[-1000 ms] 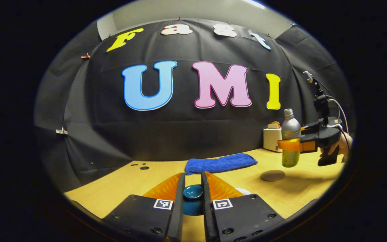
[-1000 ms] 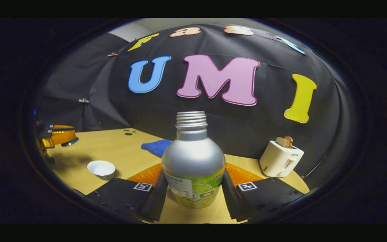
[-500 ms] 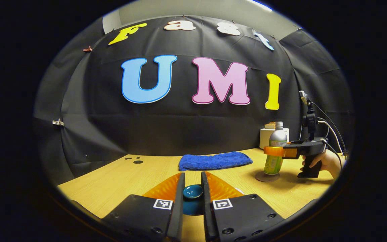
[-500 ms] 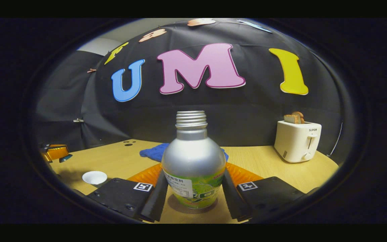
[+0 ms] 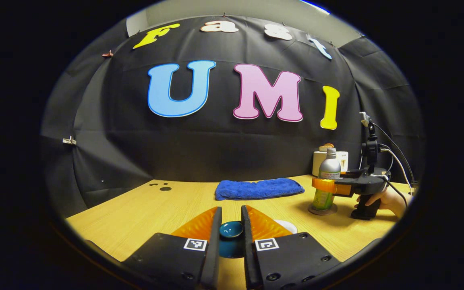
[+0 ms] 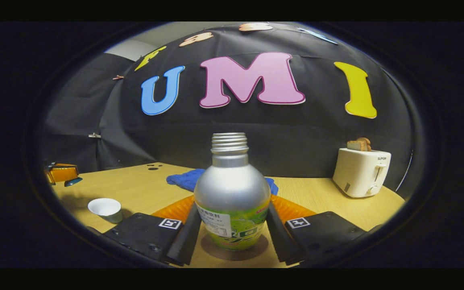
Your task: Open the teacup lid with one hand, grasp the water bottle and pour water into the teacup with the other hand; after pouring, place the water bottle on the coaster and then close the teacup lid.
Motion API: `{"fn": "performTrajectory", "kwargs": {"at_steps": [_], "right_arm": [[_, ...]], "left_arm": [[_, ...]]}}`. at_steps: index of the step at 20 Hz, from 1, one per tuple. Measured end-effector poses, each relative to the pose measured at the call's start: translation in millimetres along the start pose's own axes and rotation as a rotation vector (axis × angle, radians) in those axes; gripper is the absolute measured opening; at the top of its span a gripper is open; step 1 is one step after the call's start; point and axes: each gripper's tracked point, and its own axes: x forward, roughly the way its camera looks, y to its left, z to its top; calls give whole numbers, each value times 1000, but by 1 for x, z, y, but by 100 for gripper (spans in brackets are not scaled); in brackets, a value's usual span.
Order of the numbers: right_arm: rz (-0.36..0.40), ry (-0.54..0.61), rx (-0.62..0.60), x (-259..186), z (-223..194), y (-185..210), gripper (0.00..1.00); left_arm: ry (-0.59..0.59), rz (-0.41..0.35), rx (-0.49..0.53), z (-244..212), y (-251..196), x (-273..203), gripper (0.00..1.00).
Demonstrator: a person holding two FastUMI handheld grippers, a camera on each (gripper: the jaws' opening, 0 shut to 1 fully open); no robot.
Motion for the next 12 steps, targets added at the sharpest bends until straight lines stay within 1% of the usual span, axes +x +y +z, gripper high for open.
{"fn": "performTrajectory", "kwargs": {"at_steps": [4,5,6,7,8,9,10,11,12], "right_arm": [[-18,-15,-13,0,-2,-4,81],[-28,-13,2,-1,-2,-6,77],[-32,-16,17,-2,-2,-7,77],[-34,-12,33,-3,-3,-9,81],[-32,-2,48,-3,-5,-9,82],[-32,12,63,-4,-5,-9,82],[-28,24,78,-4,-9,-9,82],[-18,34,94,-6,-9,-6,84],[-10,41,107,-7,-10,-4,90]], "left_arm": [[10,7,-18,-6,3,-4,29],[12,7,-23,-7,3,-5,29],[11,7,-28,-8,4,-7,31],[12,7,-31,-8,3,-7,29],[13,9,-32,-9,3,-6,29],[15,9,-33,-9,3,-7,27],[19,10,-34,-11,4,-7,29],[22,13,-37,-11,4,-7,29],[22,15,-38,-12,5,-7,29]]}}
